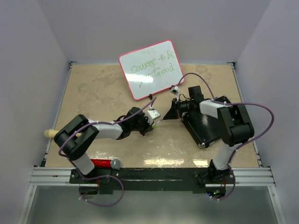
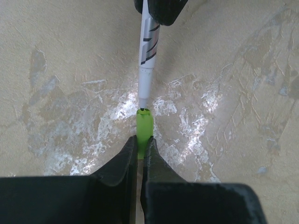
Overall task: Write a sentence on the whiteboard
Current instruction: Close the whiteboard marker at the center of the board.
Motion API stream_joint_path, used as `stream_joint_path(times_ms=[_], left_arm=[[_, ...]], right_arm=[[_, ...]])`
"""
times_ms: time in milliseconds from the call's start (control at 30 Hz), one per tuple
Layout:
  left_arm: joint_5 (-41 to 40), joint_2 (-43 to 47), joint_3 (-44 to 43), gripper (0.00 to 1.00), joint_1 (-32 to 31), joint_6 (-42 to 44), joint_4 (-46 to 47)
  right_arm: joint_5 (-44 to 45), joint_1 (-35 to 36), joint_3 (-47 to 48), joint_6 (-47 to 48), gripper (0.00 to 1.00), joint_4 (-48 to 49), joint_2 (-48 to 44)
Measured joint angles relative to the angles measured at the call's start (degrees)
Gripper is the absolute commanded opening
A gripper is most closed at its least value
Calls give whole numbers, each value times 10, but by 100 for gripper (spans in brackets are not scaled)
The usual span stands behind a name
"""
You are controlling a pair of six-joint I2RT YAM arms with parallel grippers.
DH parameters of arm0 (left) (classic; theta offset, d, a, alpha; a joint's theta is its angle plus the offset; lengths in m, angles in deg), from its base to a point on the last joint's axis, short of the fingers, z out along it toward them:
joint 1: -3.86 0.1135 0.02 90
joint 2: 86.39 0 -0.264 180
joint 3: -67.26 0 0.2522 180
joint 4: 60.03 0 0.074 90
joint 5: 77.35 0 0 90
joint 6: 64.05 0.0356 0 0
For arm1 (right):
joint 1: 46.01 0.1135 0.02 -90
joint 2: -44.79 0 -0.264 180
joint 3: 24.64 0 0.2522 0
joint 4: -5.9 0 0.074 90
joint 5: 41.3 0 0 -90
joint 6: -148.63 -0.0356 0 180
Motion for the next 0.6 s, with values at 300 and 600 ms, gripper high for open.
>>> stream_joint_path(times_ms=[300,600], left_arm=[[2,0,1,0,0,-5,3],[1,0,1,0,0,-8,3]], right_arm=[[1,-3,0,-1,0,0,0],[1,4,0,-1,0,2,0]])
